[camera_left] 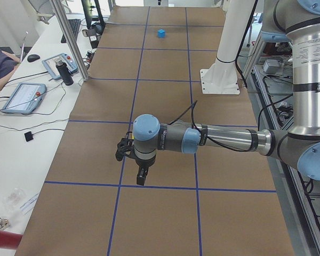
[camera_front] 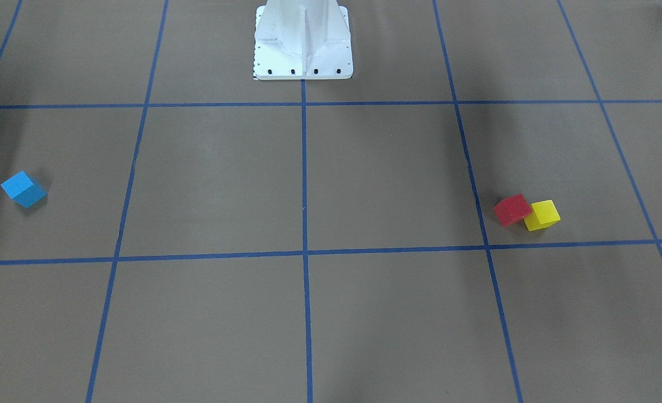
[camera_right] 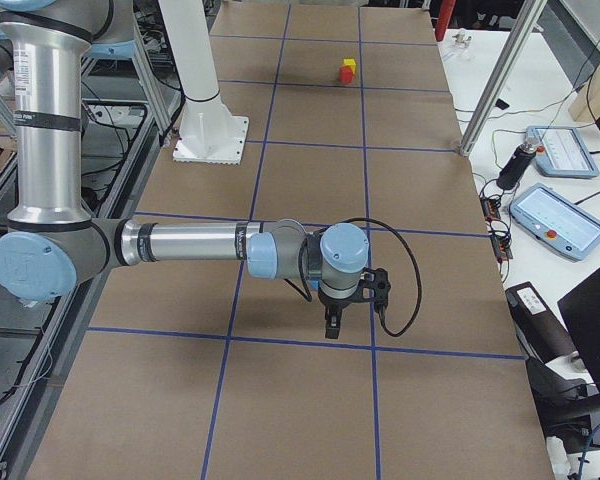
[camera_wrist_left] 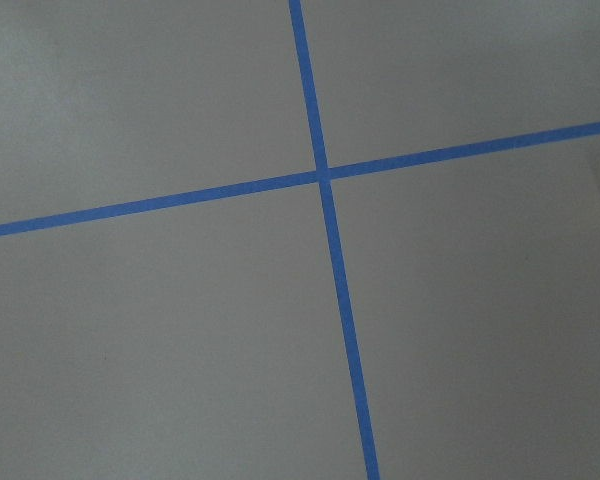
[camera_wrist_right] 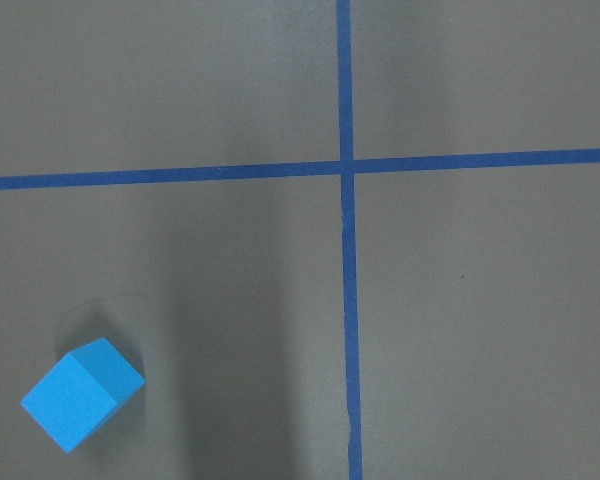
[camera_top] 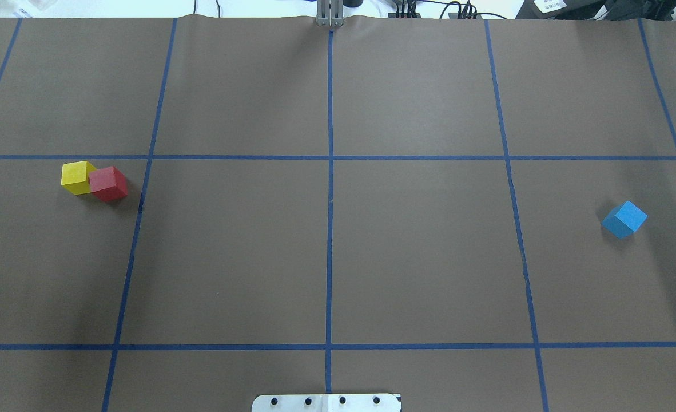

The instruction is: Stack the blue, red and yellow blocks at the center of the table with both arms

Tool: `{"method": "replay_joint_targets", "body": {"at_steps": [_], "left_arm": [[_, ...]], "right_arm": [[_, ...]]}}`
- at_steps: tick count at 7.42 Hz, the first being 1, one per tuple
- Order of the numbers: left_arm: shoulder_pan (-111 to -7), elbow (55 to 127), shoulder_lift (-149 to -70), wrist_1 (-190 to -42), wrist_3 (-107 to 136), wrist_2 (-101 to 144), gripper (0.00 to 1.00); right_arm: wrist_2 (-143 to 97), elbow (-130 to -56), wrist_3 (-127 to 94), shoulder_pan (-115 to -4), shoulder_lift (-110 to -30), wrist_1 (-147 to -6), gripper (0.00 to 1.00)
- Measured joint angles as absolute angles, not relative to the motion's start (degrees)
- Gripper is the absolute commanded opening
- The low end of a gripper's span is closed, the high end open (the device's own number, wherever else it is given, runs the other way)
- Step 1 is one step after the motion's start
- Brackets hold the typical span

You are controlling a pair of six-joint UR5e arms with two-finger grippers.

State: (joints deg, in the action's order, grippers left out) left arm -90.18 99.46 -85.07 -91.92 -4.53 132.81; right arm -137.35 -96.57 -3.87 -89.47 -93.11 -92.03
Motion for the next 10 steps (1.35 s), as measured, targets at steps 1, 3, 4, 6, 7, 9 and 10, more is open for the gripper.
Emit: {"method": "replay_joint_targets", "body": {"at_steps": [1,3,4,6,7,9,10], "left_arm": [[-90.18,98.96,-85.37,-91.93,-4.58,132.8,1.0],[-90.18,98.86,-85.49,-92.01,-4.8,132.77,1.0],[-90.15,99.14,-85.51,-92.15,-4.95,132.8,1.0],[-89.79,99.34,-86.02,-92.43,-4.81,133.03,1.0],[-89.65,99.42,-86.18,-92.63,-4.69,133.25,1.0],[-89.61,99.82,-86.33,-93.06,-4.66,133.43,1.0],[-89.58,99.98,-86.46,-93.12,-4.66,133.43,1.0]], "right_arm": [[-137.25,-96.08,-3.83,-89.47,-92.73,-92.01,0.99],[-137.15,-95.48,-3.53,-89.47,-92.51,-91.67,0.99],[-137.14,-95.58,-3.33,-89.47,-92.52,-91.47,0.99],[-135.92,-96.2,-3.32,-89.28,-91.5,-91.15,0.99],[-135.01,-96.42,-3.53,-88.5,-88.77,-91.0,0.99],[-134.65,-95.55,-3.66,-82.77,-84.51,-88.34,0.99],[-134.65,-94.95,-3.72,-78.84,-84.9,-83.14,0.99]]}}
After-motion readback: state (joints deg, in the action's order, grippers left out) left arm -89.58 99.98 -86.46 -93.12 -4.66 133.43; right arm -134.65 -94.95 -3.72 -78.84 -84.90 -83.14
